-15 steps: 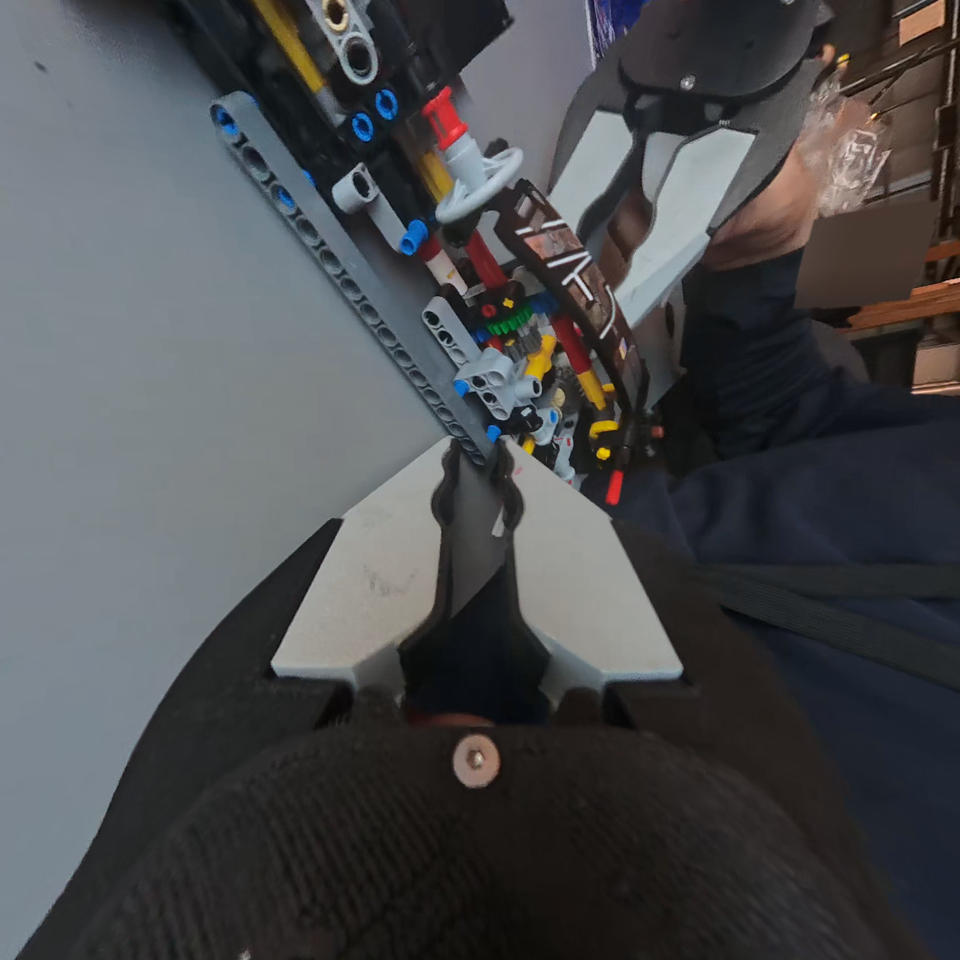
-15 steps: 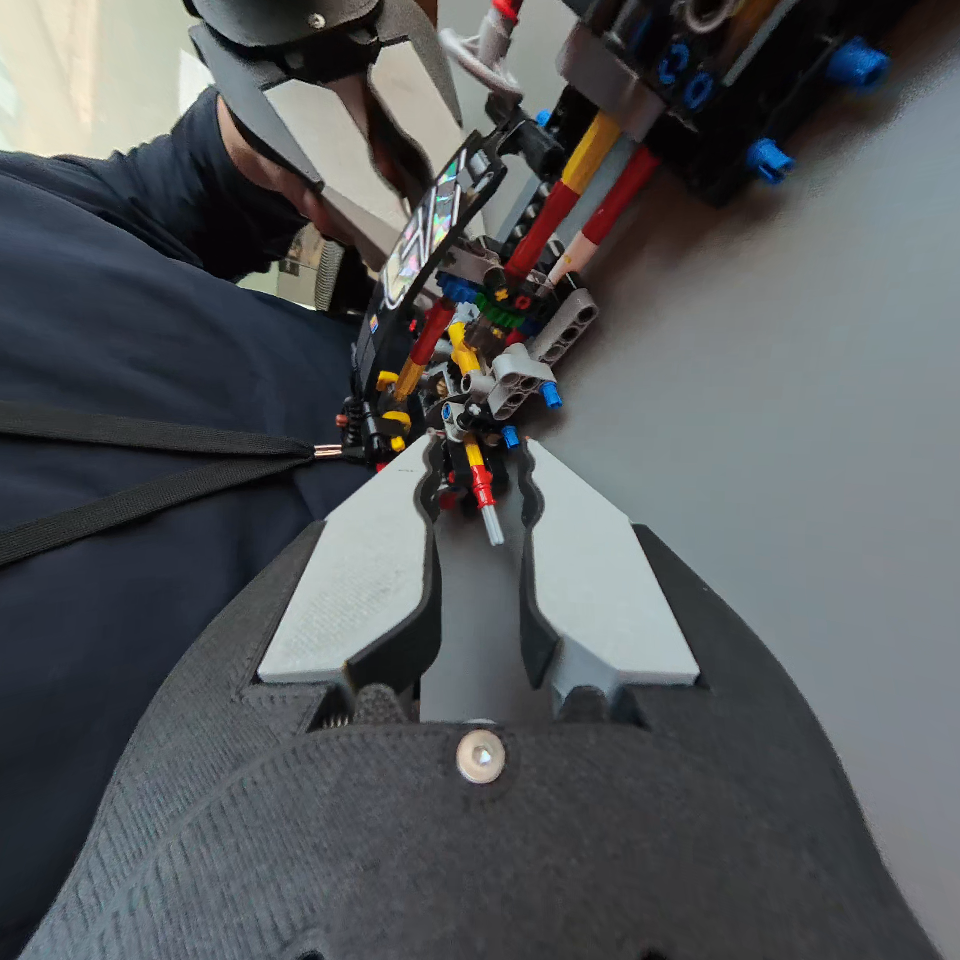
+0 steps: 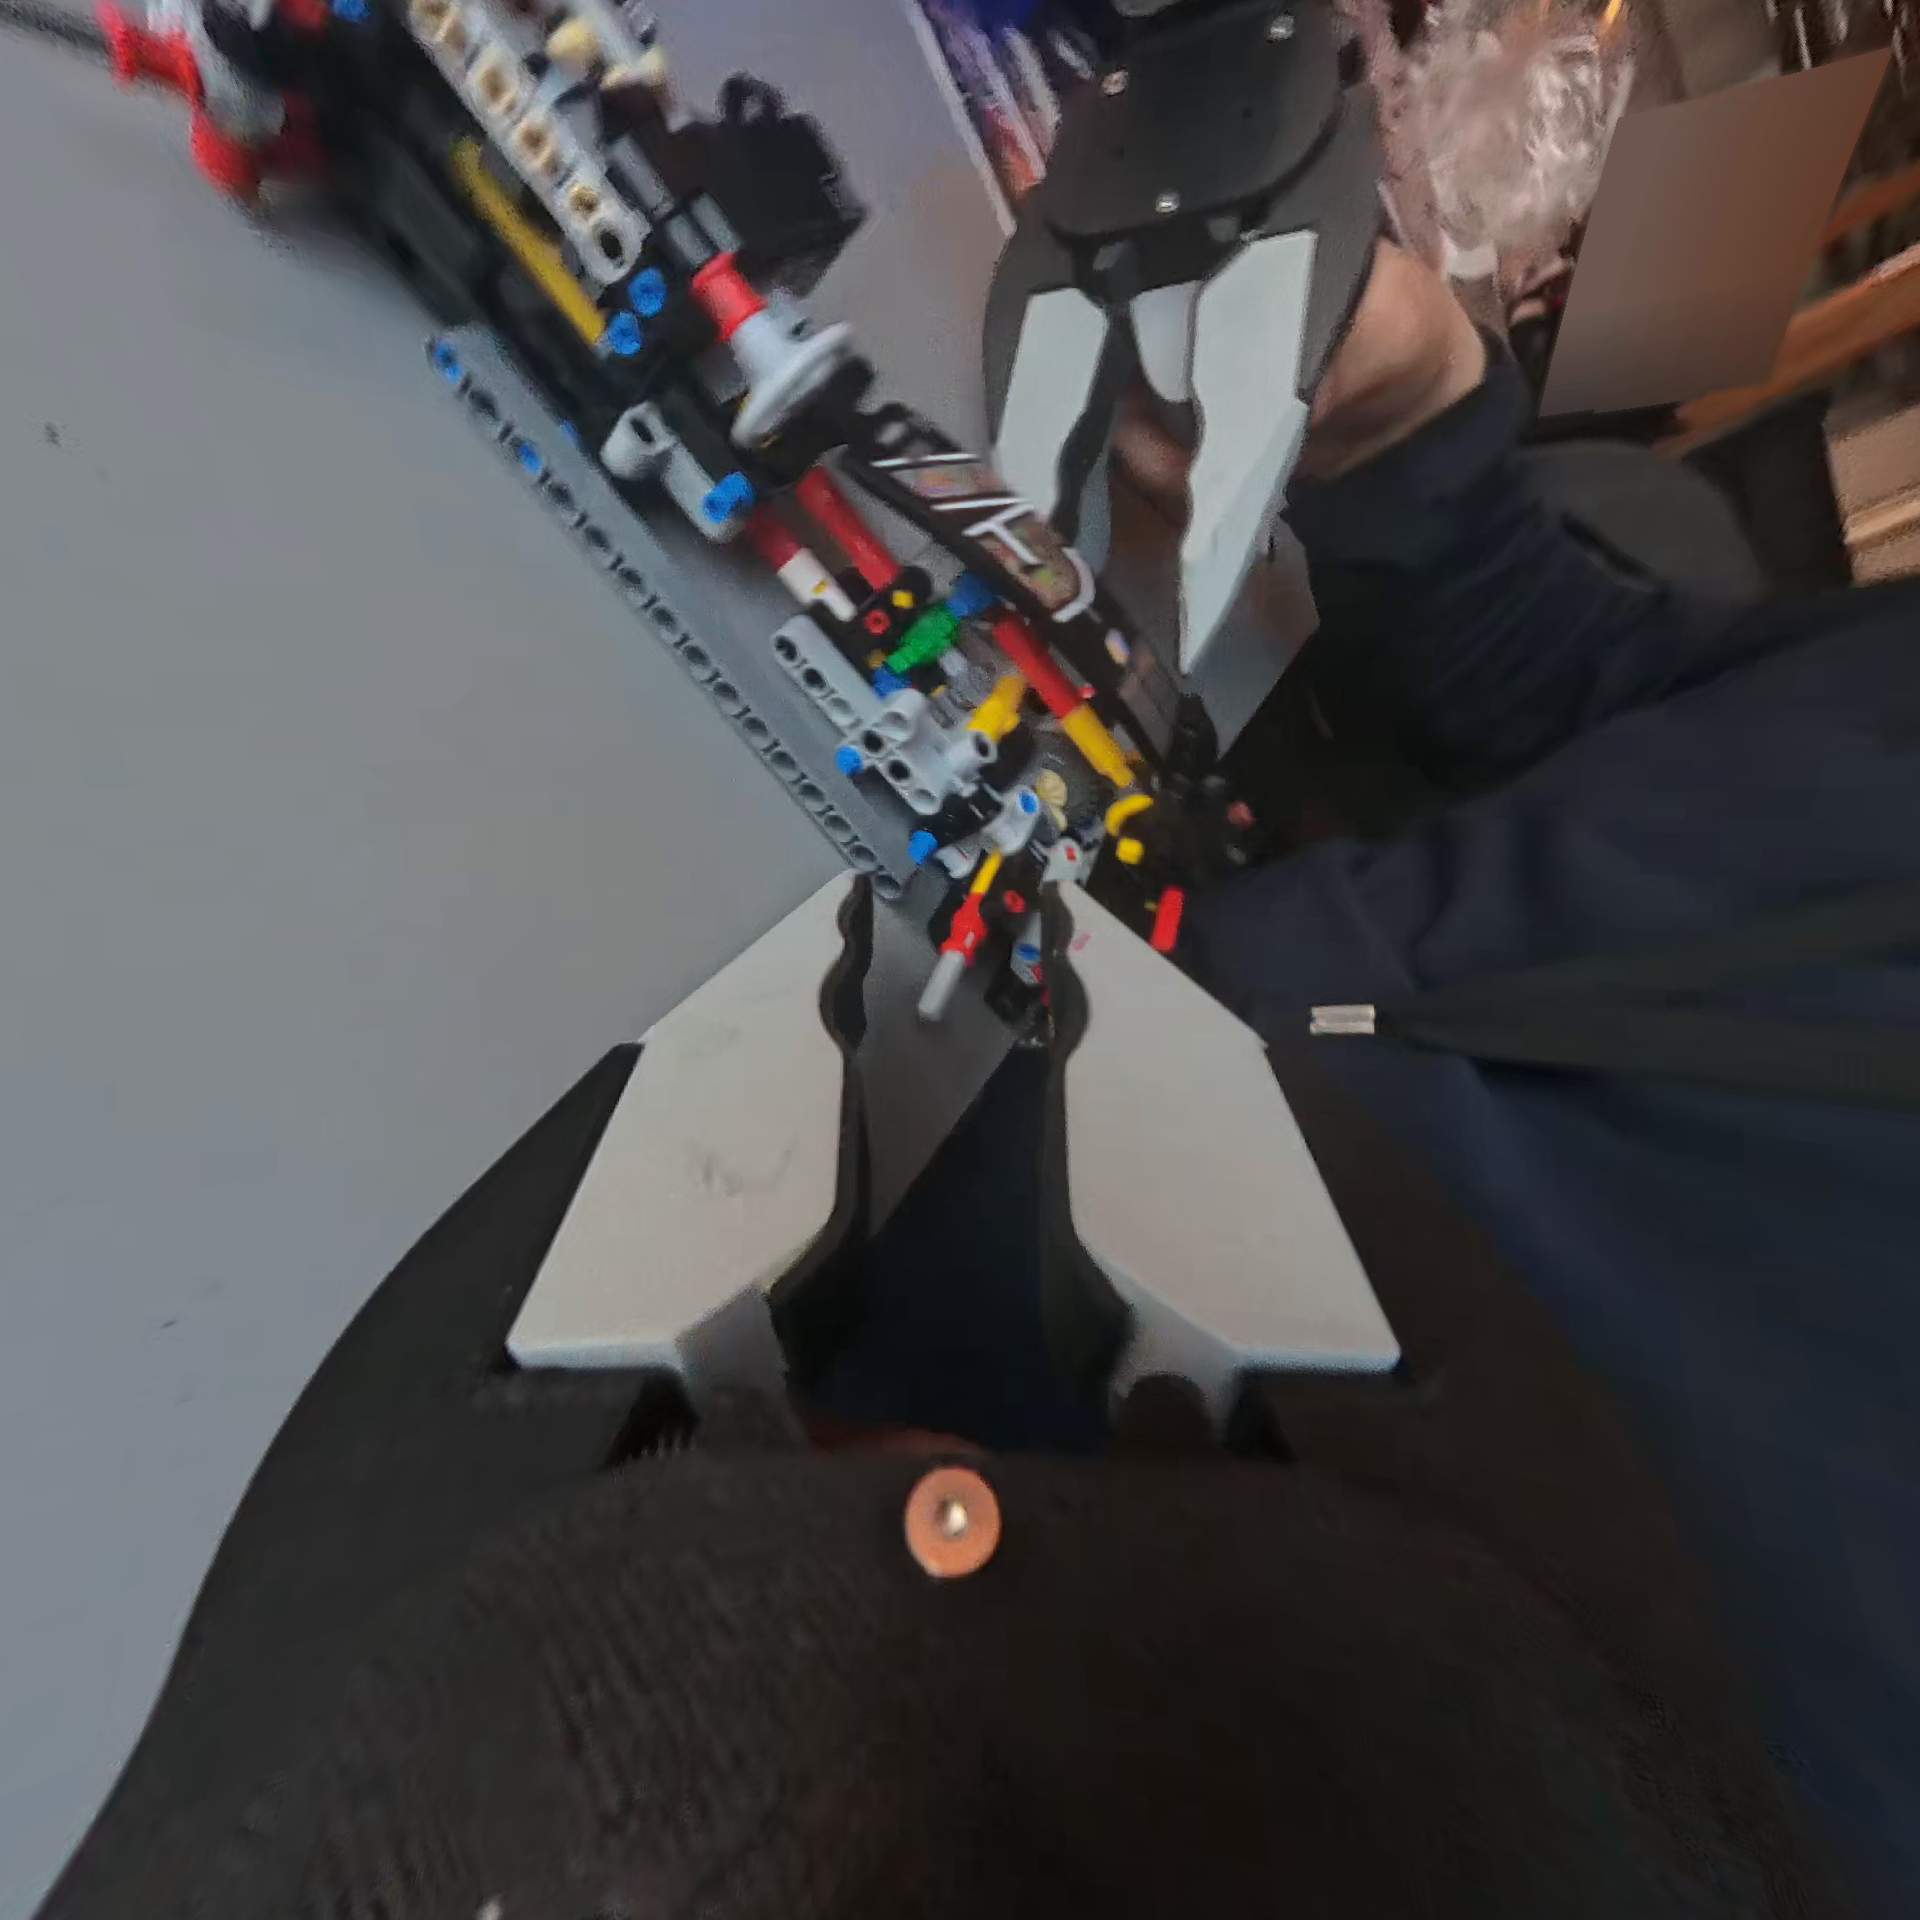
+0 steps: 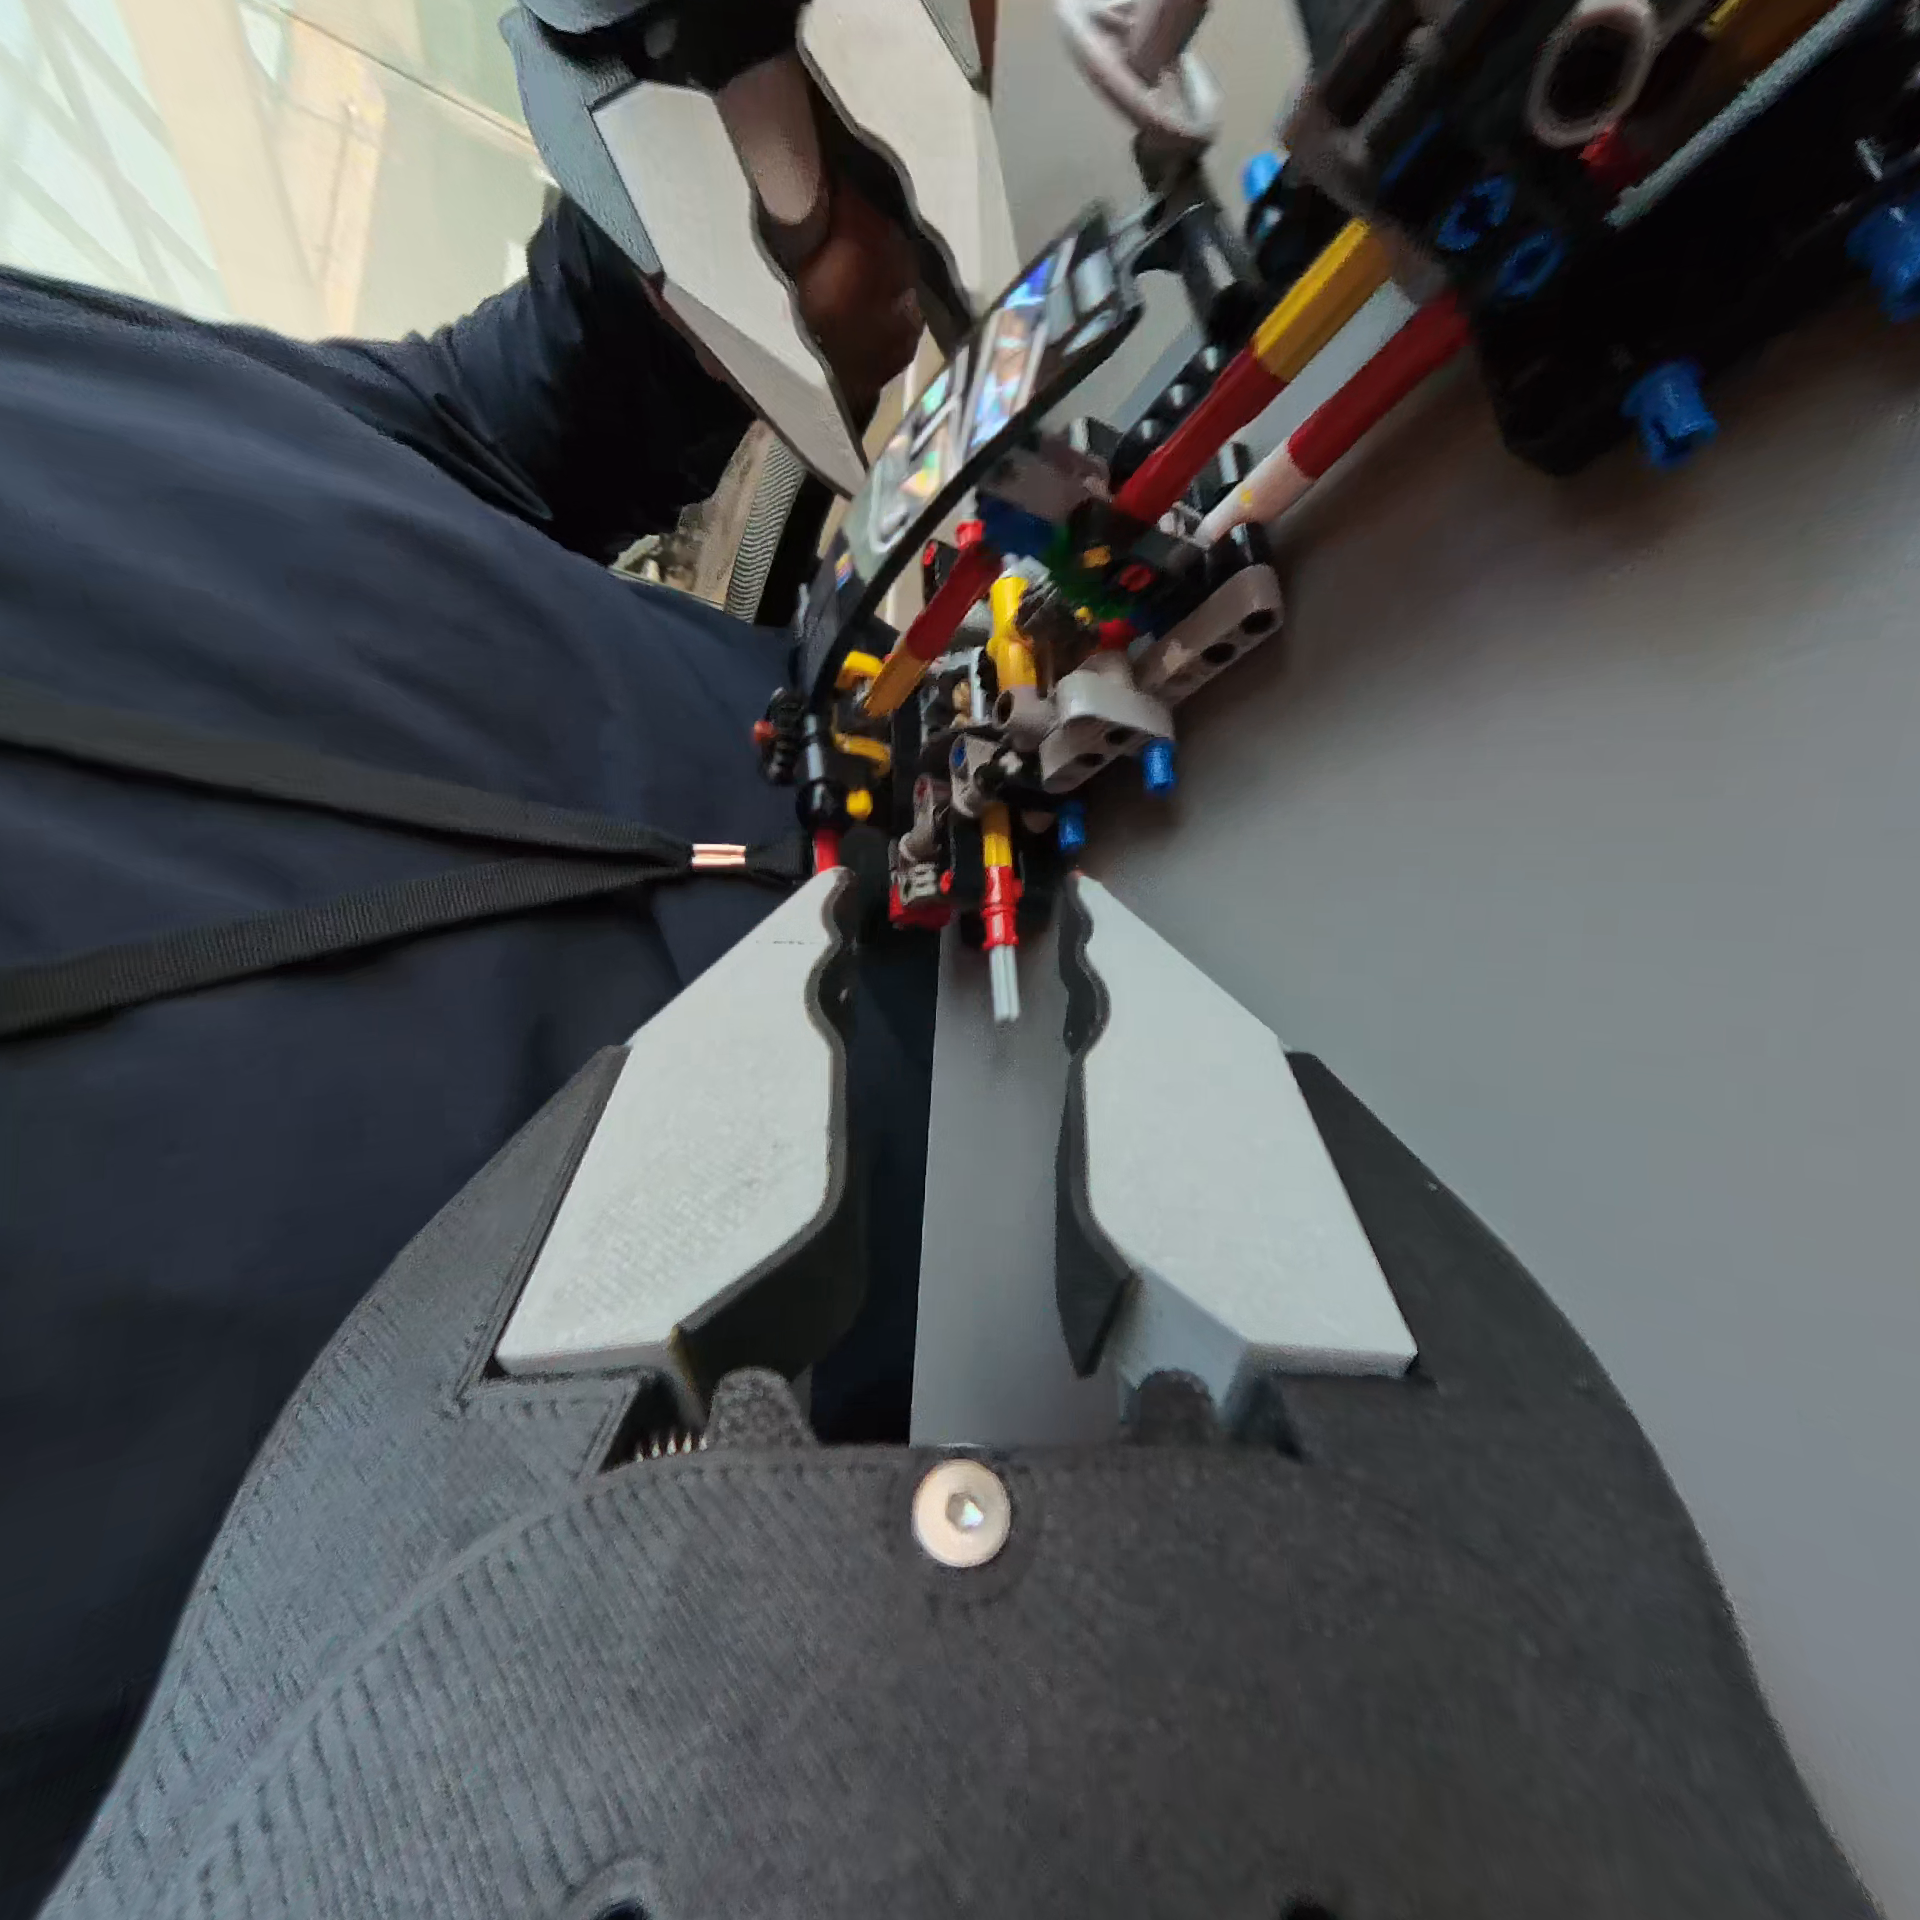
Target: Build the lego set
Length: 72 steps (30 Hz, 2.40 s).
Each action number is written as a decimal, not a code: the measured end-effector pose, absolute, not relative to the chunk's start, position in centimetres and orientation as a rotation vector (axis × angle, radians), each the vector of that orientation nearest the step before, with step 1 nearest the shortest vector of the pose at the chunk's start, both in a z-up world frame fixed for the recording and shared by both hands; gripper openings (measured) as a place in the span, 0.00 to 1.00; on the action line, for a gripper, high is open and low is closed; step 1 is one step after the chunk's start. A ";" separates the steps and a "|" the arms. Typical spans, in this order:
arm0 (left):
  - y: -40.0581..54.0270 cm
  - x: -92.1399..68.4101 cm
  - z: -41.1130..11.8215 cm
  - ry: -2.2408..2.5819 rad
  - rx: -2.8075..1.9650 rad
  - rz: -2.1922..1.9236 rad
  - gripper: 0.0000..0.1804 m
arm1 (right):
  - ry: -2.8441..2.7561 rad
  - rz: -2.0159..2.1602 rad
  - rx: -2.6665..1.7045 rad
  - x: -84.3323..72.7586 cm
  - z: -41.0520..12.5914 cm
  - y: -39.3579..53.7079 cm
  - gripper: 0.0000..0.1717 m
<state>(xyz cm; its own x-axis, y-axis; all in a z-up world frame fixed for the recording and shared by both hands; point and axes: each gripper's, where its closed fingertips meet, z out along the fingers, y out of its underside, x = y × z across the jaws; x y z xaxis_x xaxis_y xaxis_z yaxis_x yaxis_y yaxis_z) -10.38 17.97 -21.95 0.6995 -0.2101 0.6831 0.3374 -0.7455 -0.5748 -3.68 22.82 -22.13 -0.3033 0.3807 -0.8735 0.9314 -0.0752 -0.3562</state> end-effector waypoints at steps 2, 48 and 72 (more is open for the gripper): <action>17.0 -11.0 -21.6 0.049 -2.191 -0.824 0.19 | 1.751 -1.426 1.432 -3.1 -21.7 23.2 0.24; 16.9 -6.9 -22.2 0.686 -2.121 -0.416 0.02 | 2.946 -1.362 1.438 -0.5 -24.0 20.8 0.48; 18.2 -7.6 -21.8 0.380 -2.117 -0.721 0.02 | 3.522 -0.991 1.777 -5.2 -23.0 22.0 0.38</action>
